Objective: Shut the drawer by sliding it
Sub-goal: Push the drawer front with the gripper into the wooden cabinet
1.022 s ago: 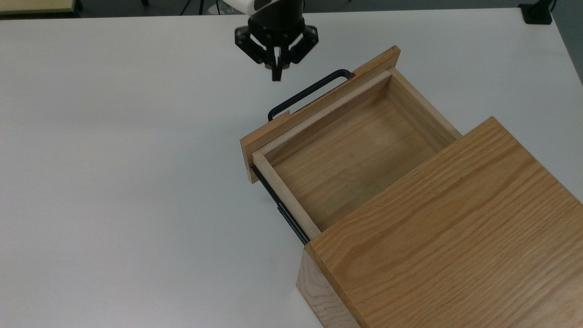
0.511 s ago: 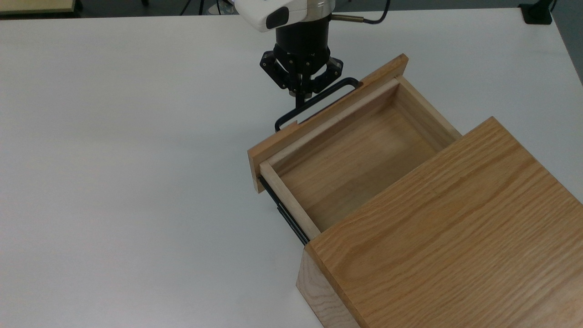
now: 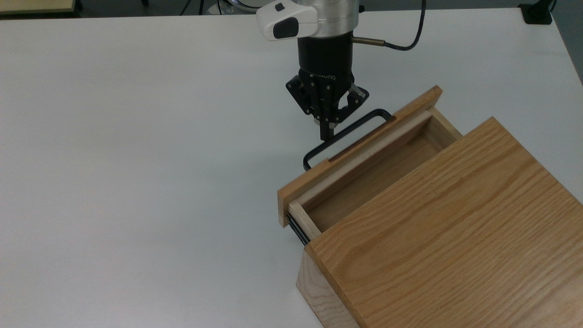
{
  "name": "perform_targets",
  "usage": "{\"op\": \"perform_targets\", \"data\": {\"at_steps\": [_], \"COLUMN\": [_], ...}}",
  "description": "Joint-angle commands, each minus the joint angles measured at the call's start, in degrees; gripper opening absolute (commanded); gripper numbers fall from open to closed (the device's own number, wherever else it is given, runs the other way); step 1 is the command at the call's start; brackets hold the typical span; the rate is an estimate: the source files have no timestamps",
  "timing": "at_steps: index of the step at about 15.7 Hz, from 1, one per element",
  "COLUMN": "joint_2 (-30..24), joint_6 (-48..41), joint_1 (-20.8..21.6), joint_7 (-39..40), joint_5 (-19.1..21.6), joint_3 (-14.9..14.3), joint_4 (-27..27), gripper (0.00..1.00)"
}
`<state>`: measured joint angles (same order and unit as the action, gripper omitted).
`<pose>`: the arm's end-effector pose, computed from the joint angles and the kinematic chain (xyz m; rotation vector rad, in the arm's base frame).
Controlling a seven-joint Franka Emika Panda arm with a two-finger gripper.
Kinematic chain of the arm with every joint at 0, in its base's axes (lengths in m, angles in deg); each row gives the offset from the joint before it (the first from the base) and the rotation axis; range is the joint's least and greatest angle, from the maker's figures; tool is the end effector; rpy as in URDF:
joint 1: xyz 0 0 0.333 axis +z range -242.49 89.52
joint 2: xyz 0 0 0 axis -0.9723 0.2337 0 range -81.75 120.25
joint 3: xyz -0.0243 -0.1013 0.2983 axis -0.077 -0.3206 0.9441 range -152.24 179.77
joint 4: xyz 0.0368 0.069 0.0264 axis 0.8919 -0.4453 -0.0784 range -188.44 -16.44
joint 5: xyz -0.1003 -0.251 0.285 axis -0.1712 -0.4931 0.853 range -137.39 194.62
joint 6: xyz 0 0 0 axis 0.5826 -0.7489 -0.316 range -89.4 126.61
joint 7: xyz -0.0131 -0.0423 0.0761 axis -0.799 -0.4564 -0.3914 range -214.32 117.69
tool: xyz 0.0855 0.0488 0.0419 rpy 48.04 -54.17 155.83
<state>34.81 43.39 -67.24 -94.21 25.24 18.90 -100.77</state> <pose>0.6652 0.1616 0.5504 -2.7541 0.7487 -0.6363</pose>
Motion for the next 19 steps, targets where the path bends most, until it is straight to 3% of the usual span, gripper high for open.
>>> {"op": "perform_targets", "data": {"at_steps": [1, 5, 10, 13, 19], "joint_2": [4.6, 7.0, 7.9, 9.0, 9.8], "joint_6": [2.9, 8.1, 9.5, 13.7, 14.8], "joint_1": [0.9, 1.5, 3.3, 3.3, 4.4], "joint_7": [-7.8, -15.9, -18.6, -24.1, -25.0], "joint_5": [-0.1, -0.1, -0.2, -0.3, -1.5], "joint_3": [-0.4, -0.4, -0.4, -0.5, -0.5], "joint_4": [6.1, 7.9, 8.5, 8.9, 8.9], "gripper": [0.00, 0.00, 0.00, 0.00, 0.00]}}
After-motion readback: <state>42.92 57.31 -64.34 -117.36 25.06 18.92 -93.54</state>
